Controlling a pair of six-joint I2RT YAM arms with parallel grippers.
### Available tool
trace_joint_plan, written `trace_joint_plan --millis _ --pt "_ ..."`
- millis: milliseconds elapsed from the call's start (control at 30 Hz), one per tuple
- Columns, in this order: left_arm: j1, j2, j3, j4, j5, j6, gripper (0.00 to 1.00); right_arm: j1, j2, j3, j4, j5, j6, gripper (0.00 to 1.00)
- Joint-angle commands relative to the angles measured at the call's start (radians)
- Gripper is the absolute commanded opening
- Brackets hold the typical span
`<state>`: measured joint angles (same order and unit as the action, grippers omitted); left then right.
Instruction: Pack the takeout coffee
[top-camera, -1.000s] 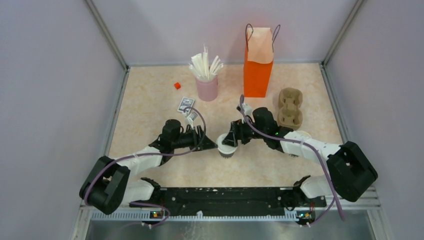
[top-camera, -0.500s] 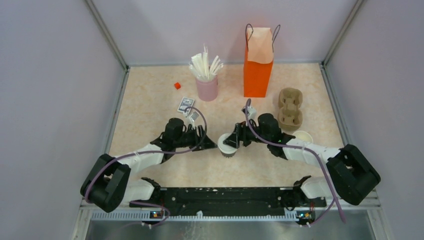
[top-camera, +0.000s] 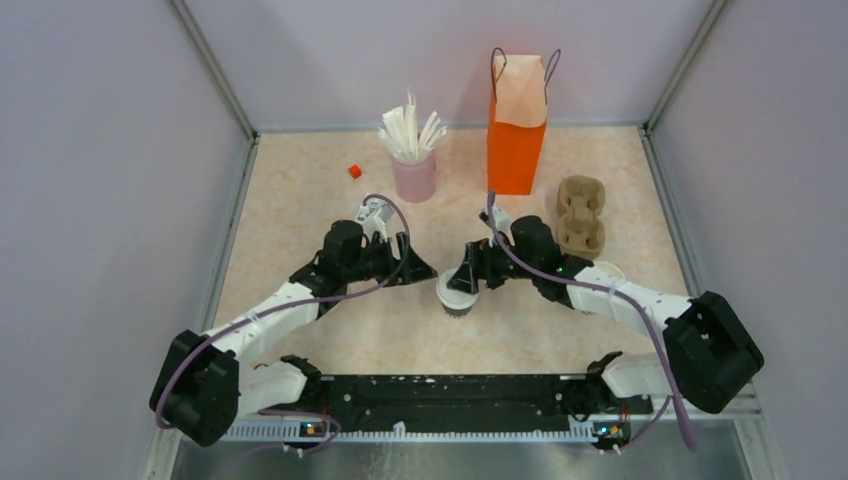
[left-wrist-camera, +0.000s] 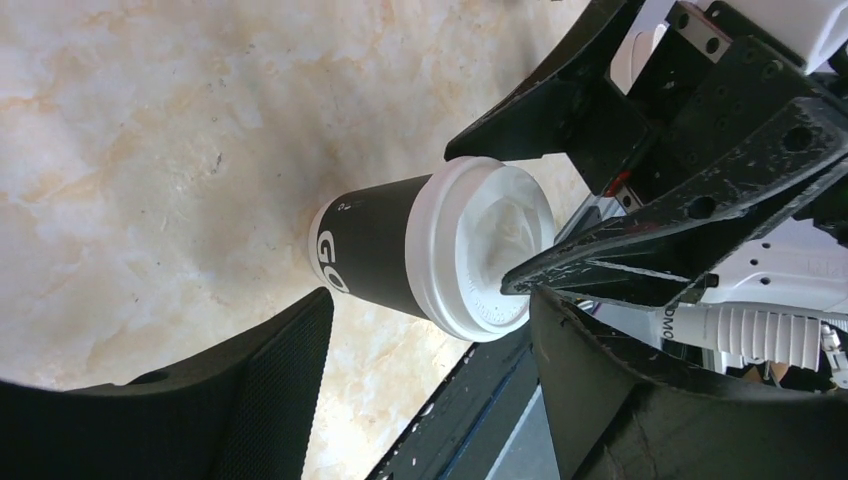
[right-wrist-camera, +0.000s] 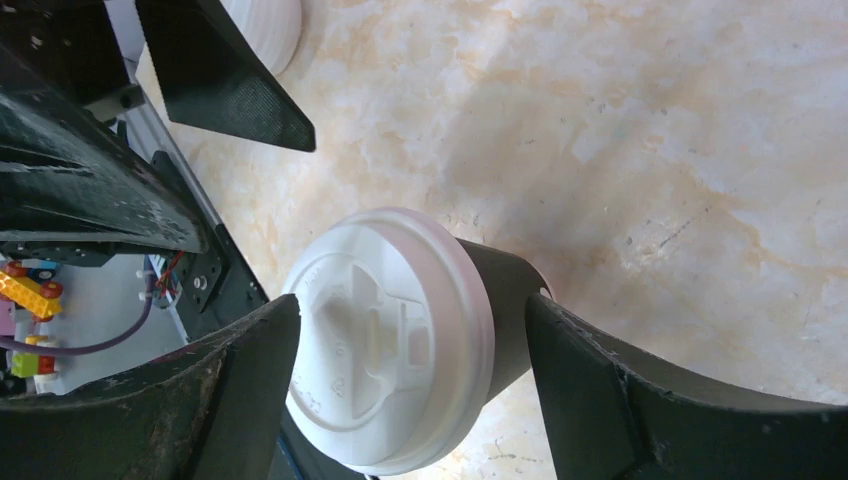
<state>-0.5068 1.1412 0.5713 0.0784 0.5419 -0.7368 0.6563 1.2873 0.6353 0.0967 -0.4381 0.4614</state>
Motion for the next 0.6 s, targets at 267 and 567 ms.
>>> trace_joint_plan --millis 267,567 --pt "-0.005 0.068 0.050 0.084 0.053 0.088 0.71 -0.027 -0.156 0.121 -0.198 0.022 -0.019 0.88" --pt "-0.006 0.128 0.032 0.185 0.108 0.105 0.70 -0.063 -0.269 0.061 -0.267 0.049 -0.020 0.65"
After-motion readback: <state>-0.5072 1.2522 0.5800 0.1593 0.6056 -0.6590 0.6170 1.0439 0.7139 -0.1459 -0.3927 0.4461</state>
